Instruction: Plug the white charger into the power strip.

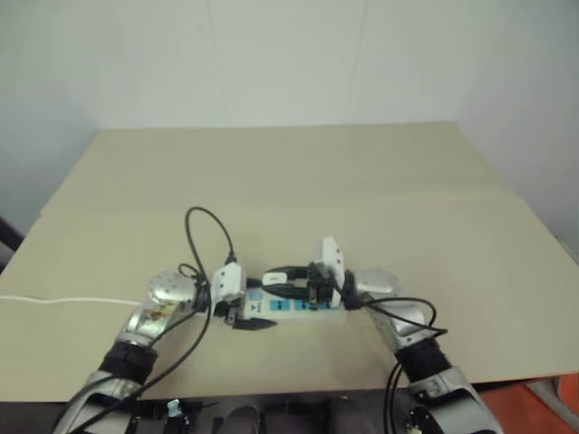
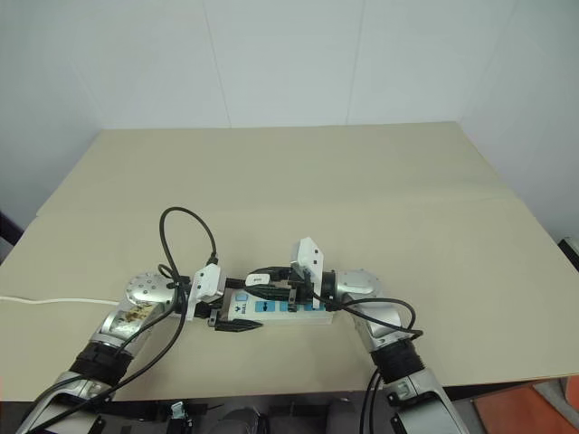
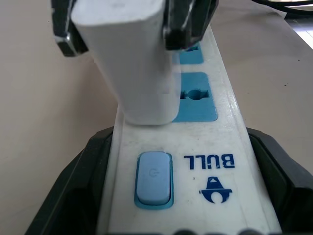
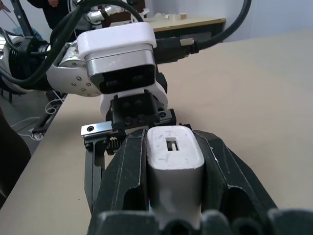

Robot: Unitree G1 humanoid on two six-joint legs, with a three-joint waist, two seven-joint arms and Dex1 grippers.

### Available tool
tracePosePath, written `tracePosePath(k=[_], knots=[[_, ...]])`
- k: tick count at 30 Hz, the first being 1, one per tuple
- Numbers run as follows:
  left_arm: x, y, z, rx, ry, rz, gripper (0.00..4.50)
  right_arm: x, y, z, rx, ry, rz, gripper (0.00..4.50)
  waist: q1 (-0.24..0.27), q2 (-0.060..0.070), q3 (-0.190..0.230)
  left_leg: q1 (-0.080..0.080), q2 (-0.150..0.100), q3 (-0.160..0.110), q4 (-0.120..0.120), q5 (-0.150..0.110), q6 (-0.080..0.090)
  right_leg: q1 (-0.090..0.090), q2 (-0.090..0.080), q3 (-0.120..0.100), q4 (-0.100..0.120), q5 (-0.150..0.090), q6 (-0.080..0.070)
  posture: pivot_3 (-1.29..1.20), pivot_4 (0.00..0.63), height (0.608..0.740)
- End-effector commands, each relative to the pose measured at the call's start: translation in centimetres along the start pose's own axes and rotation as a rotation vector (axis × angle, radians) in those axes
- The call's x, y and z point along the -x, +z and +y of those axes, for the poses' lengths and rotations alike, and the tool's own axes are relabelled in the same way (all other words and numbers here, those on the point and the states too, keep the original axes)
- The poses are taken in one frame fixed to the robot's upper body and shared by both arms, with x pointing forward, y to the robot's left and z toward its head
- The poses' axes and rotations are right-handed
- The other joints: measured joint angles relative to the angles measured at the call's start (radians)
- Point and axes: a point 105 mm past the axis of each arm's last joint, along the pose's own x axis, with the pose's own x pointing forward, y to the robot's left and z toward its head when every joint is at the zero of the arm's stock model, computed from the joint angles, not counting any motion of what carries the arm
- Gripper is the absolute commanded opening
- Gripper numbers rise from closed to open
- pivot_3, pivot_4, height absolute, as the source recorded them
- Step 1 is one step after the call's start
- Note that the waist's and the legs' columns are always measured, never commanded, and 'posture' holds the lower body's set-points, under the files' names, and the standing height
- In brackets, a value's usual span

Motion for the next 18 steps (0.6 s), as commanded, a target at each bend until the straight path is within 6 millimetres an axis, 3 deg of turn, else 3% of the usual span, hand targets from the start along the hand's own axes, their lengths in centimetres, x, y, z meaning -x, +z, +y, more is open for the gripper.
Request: tracePosePath(k=[1, 5, 11, 18], knots=[[0.1, -0.8, -0.3, 0.016, 0.004, 0.035, 3.32, -0.1, -0.4, 0.3, 0.021, 0.023, 0.012, 1.12, -0.001, 0.0, 0.0, 0.0, 0.0, 0.0, 0.0, 0.0, 0.0, 0.0, 0.0, 0.0, 0.0, 0.0, 0.0, 0.0, 0.15, 0.74], [0.2, -0.8, -0.3, 0.015, 0.007, 0.036, 3.32, 0.9, -1.8, 0.4, 0.018, 0.014, 0.055, 1.12, -0.001, 0.0, 0.0, 0.0, 0.0, 0.0, 0.0, 0.0, 0.0, 0.0, 0.0, 0.0, 0.0, 0.0, 0.0, 0.0, 0.15, 0.74], [0.3, -0.8, -0.3, 0.013, 0.011, 0.04, 3.32, 3.3, -5.9, 1.1, -0.031, 0.019, 0.192, 1.12, 0.0, 0.0, -0.001, 0.001, 0.0, 0.0, 0.0, 0.0, 0.0, 0.001, 0.0, 0.0, 0.0, 0.0, 0.0, 0.0, 0.15, 0.74], [0.6, -0.8, -0.2, 0.012, 0.018, 0.047, 3.32, 3.7, -7.6, 1.5, -0.073, 0.046, 0.258, 1.12, 0.001, 0.001, -0.005, 0.003, 0.0, 0.0, -0.001, 0.0, 0.0, 0.003, 0.0, 0.0, -0.001, 0.0, 0.0, 0.0, 0.15, 0.74]])
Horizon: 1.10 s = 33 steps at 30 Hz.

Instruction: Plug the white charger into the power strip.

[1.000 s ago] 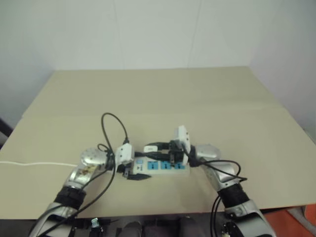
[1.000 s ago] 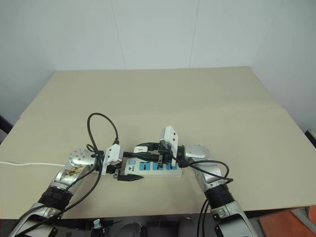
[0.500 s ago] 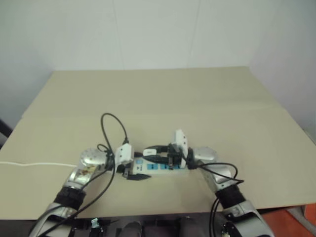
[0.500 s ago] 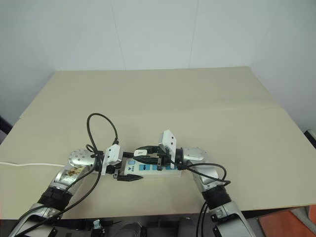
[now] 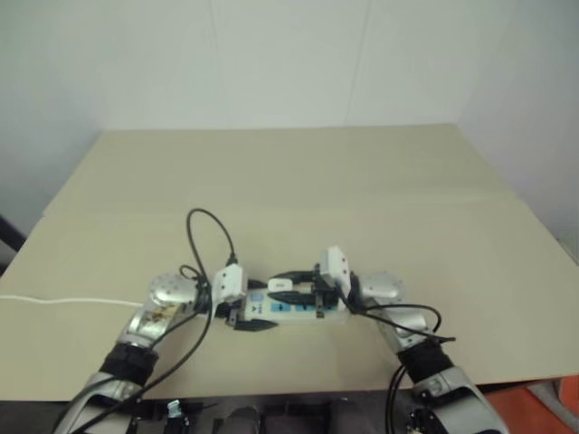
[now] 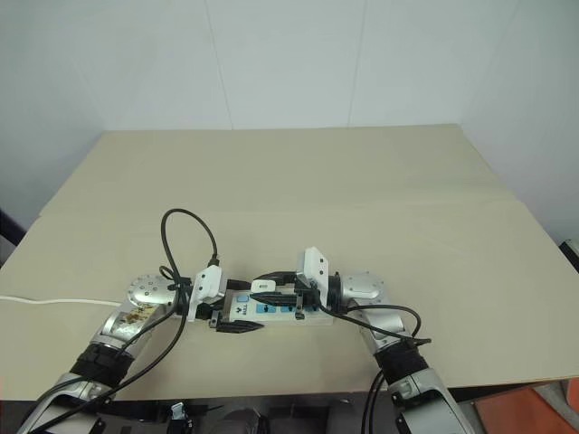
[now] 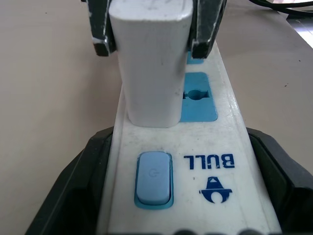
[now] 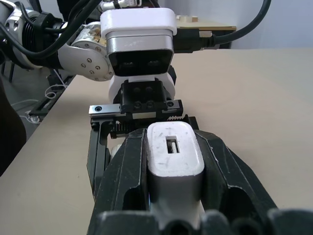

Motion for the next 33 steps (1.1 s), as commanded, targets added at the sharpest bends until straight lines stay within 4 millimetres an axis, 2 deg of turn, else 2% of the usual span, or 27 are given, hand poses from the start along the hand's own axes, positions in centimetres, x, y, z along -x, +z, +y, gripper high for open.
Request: tracePosePath(k=[1, 12, 16, 25, 26, 27, 33], knots=[[0.8, -0.6, -0.1, 0.005, 0.016, 0.046, 3.32, 2.3, -5.9, 1.6, -0.164, 0.007, 0.216, 1.12, 0.0, 0.0, -0.002, 0.0, 0.0, 0.0, 0.0, 0.0, 0.0, 0.0, 0.0, 0.0, 0.0, 0.0, 0.0, 0.0, 0.15, 0.74], [0.8, -0.6, 0.0, 0.003, 0.024, 0.045, 3.32, 1.0, -4.9, 1.2, -0.181, 0.02, 0.209, 1.12, -0.001, 0.0, -0.005, 0.006, 0.0, 0.0, -0.002, 0.0, 0.0, 0.006, 0.0, 0.0, -0.001, 0.0, 0.0, 0.0, 0.15, 0.74], [0.7, -0.5, 0.0, 0.003, 0.024, 0.043, 3.32, 1.1, -5.0, 1.4, -0.187, 0.023, 0.214, 1.12, -0.002, 0.0, -0.005, 0.013, 0.001, 0.0, -0.004, 0.0, 0.0, 0.014, 0.0, 0.0, -0.003, -0.001, 0.0, 0.0, 0.15, 0.74], [0.8, -0.5, 0.1, 0.002, 0.027, 0.045, 3.32, 1.1, -5.0, 1.7, -0.194, 0.038, 0.218, 1.12, -0.002, 0.0, -0.005, 0.013, 0.001, 0.0, -0.004, -0.001, 0.0, 0.014, 0.0, 0.0, -0.003, -0.002, 0.0, 0.0, 0.15, 0.74], [0.8, -0.5, 0.1, 0.002, 0.027, 0.045, 3.32, 1.0, -5.0, 1.8, -0.196, 0.047, 0.216, 1.85, -0.001, 0.0, -0.005, 0.013, 0.001, 0.0, -0.004, -0.001, 0.0, 0.014, 0.0, 0.0, -0.003, -0.002, 0.0, 0.0, 0.15, 0.74], [0.8, -0.5, 0.1, 0.002, 0.027, 0.044, 3.32, 1.0, -4.9, 1.8, -0.203, 0.052, 0.216, 2.08, -0.001, 0.0, -0.005, 0.013, 0.001, 0.0, -0.004, -0.001, 0.0, 0.014, 0.0, 0.0, -0.003, -0.002, 0.0, 0.0, 0.15, 0.74], [0.6, -0.3, -0.1, 0.01, 0.027, 0.034, 3.32, 0.8, -4.6, 1.9, -0.188, 0.068, 0.225, 4.27, -0.001, 0.0, -0.005, 0.014, 0.001, 0.0, -0.004, -0.001, 0.0, 0.015, 0.001, 0.0, -0.003, -0.002, 0.0, 0.0, 0.15, 0.74]])
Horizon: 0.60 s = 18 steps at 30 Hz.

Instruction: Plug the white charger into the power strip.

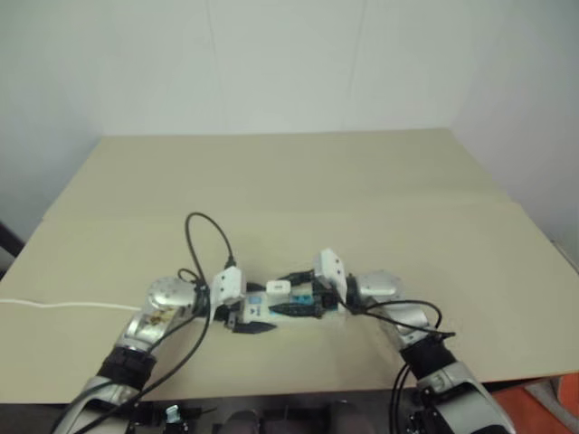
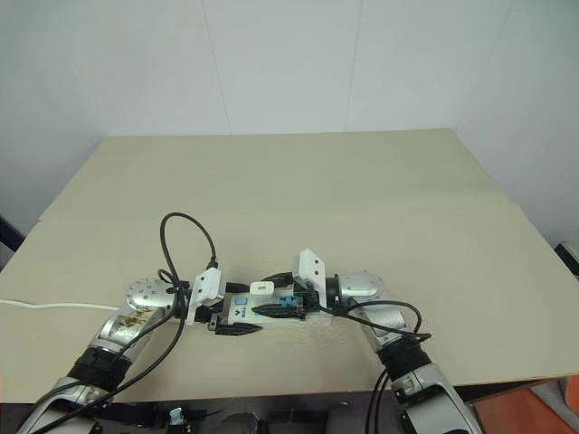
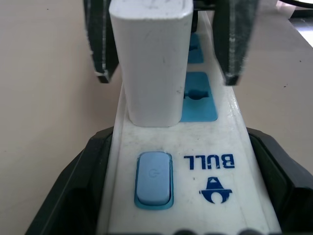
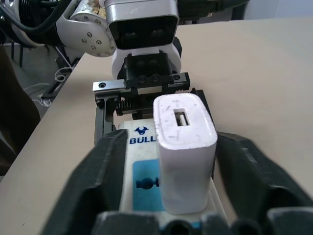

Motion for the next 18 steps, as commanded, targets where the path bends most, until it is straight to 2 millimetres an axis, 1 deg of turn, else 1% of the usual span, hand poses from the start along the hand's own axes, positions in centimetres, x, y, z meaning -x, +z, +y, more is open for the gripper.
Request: tracePosePath(k=[1, 3, 5, 6, 7, 8, 11, 13, 15, 18], knots=[[0.5, 0.2, 0.2, -0.02, 0.016, 0.017, 3.32, 0.3, -3.6, 1.4, -0.123, 0.028, 0.116, 4.48, 0.0, 0.0, 0.0, 0.0, 0.0, 0.0, 0.0, 0.0, 0.0, 0.0, 0.0, 0.0, 0.0, 0.0, 0.0, 0.0, 0.15, 0.74], [0.4, 0.5, 0.4, -0.024, 0.038, 0.001, 3.32, 0.3, -3.5, 1.3, -0.118, 0.021, 0.115, 4.48, 0.0, 0.0, 0.0, 0.0, 0.0, 0.0, 0.0, 0.0, 0.0, 0.0, 0.0, 0.0, 0.0, 0.0, 0.0, 0.0, 0.15, 0.74], [0.6, 1.1, 0.7, -0.011, 0.05, -0.04, 4.07, 0.3, -3.4, 1.2, -0.112, 0.015, 0.115, 4.5, 0.001, 0.0, 0.0, 0.0, 0.0, 0.0, 0.0, 0.0, 0.0, 0.0, 0.0, 0.0, 0.0, 0.0, 0.0, 0.0, 0.15, 0.74], [0.8, 1.6, 0.9, 0.007, 0.051, -0.066, 4.37, 0.4, -3.4, 1.2, -0.108, 0.013, 0.114, 4.5, 0.001, 0.0, 0.0, 0.0, 0.0, 0.0, 0.0, 0.0, 0.0, 0.0, 0.0, 0.0, 0.0, 0.0, 0.0, 0.0, 0.15, 0.74], [1.1, 2.1, 1.3, 0.02, 0.069, -0.091, 4.49, 0.5, -3.3, 1.1, -0.104, 0.008, 0.112, 4.5, 0.001, 0.0, 0.0, 0.0, 0.0, 0.0, 0.0, 0.0, 0.0, 0.0, 0.0, 0.0, 0.0, 0.0, 0.0, 0.0, 0.15, 0.74], [1.4, 2.5, 1.8, 0.029, 0.091, -0.111, 4.49, 0.6, -3.2, 1.0, -0.094, -0.002, 0.105, 4.5, 0.001, 0.0, 0.0, 0.0, 0.0, 0.0, 0.0, 0.0, 0.0, 0.0, 0.0, 0.0, 0.0, 0.0, 0.0, 0.0, 0.15, 0.74], [2.3, 3.3, 3.0, 0.044, 0.164, -0.151, 4.49, 1.1, -1.8, 0.8, -0.079, -0.03, 0.056, 4.5, 0.005, 0.0, 0.0, 0.0, 0.0, 0.0, 0.0, 0.0, 0.0, 0.0, 0.0, 0.0, 0.0, 0.0, 0.0, 0.0, 0.15, 0.74], [3.3, 4.1, 3.4, 0.046, 0.202, -0.212, 4.49, 2.1, -0.6, 0.5, -0.04, -0.058, 0.027, 4.5, 0.01, -0.001, 0.0, 0.0, 0.0, 0.0, 0.0, 0.0, 0.0, 0.0, 0.0, 0.0, 0.0, 0.0, 0.0, 0.0, 0.15, 0.74], [4.2, 4.4, 3.2, 0.05, 0.195, -0.229, 4.49, 3.4, 0.5, 0.3, -0.007, -0.095, 0.015, 4.5, 0.015, 0.0, 0.001, -0.001, 0.0, 0.0, 0.0, 0.0, 0.0, -0.001, 0.0, 0.0, -0.001, 0.0, 0.0, 0.0, 0.15, 0.74], [5.4, 4.2, 2.4, 0.055, 0.157, -0.206, 4.49, 5.7, 2.1, 0.5, 0.032, -0.13, 0.012, 4.5, 0.017, 0.0, 0.004, -0.003, 0.0, 0.0, 0.0, -0.001, -0.001, -0.002, 0.0, 0.0, -0.002, 0.0, 0.001, 0.0, 0.15, 0.74]])
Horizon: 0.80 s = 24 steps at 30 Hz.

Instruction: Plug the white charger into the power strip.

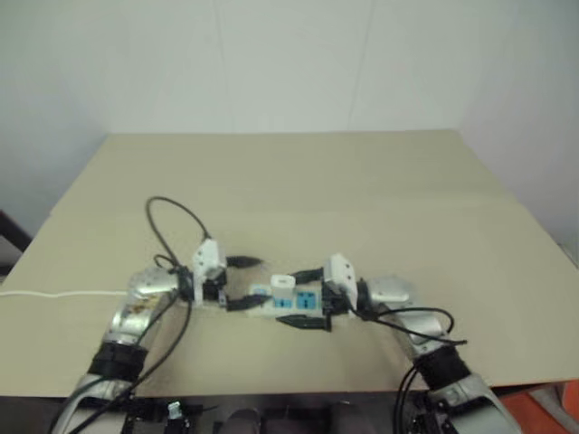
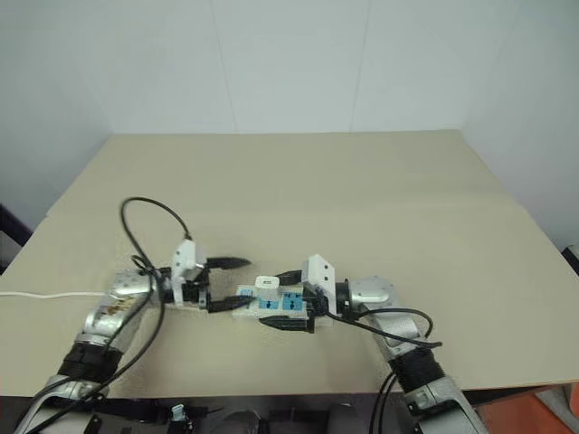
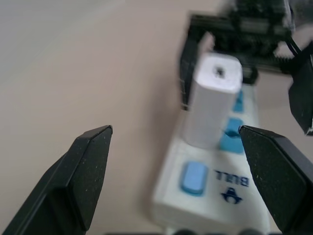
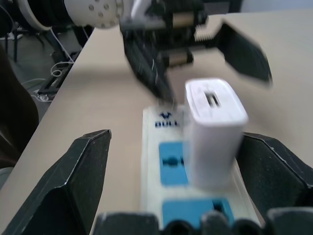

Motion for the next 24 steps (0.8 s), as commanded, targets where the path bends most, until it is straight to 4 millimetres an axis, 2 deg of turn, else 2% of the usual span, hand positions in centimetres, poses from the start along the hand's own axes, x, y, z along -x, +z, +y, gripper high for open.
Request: tracePosePath(k=[1, 6, 10, 15, 20, 24], knots=[[1.3, 1.3, -0.6, -0.014, -0.039, -0.015, 4.49, 2.8, 1.8, -0.2, 0.036, -0.054, -0.013, 4.5, 0.0, 0.0, 0.004, -0.001, 0.0, 0.0, 0.0, 0.0, 0.0, -0.001, 0.0, 0.0, 0.0, 0.0, 0.0, 0.0, 0.15, 0.74], [3.2, 2.5, -0.6, -0.042, -0.009, 0.001, 4.49, 6.8, 3.9, -0.5, 0.085, -0.141, 0.012, 4.5, -0.002, -0.001, 0.007, -0.016, 0.0, 0.0, 0.003, 0.0, -0.001, -0.017, 0.0, 0.001, 0.004, 0.001, -0.001, 0.0, 0.15, 0.74], [5.3, 2.9, 0.4, -0.074, 0.045, 0.05, 4.49, 10.2, 4.9, -0.9, 0.094, -0.224, 0.055, 4.5, -0.001, -0.001, 0.009, -0.016, 0.001, 0.0, 0.002, 0.0, -0.001, -0.017, 0.0, 0.0, 0.003, 0.001, -0.001, 0.0, 0.15, 0.74], [6.9, 3.1, 0.3, -0.073, 0.037, 0.096, 4.49, 13.1, 5.1, -0.3, 0.098, -0.288, 0.124, 4.5, 0.001, -0.001, 0.01, -0.016, 0.0, 0.001, 0.001, 0.0, 0.0, -0.016, 0.0, 0.0, 0.001, 0.001, -0.001, 0.0, 0.15, 0.74], [6.8, 3.0, 0.1, -0.066, 0.031, 0.096, 4.49, 14.5, 5.0, 0.0, 0.093, -0.329, 0.151, 4.5, 0.001, -0.002, 0.011, -0.016, 0.001, 0.001, 0.002, 0.0, 0.0, -0.016, 0.0, 0.0, 0.001, 0.001, -0.001, 0.0, 0.15, 0.74], [6.5, 2.9, 0.1, -0.061, 0.014, 0.096, 4.49, 14.4, 4.8, 0.1, 0.091, -0.329, 0.158, 4.5, -0.002, -0.002, 0.011, -0.016, 0.001, 0.001, 0.002, 0.0, 0.0, -0.016, 0.0, 0.0, 0.002, 0.001, -0.001, 0.0, 0.15, 0.74]])
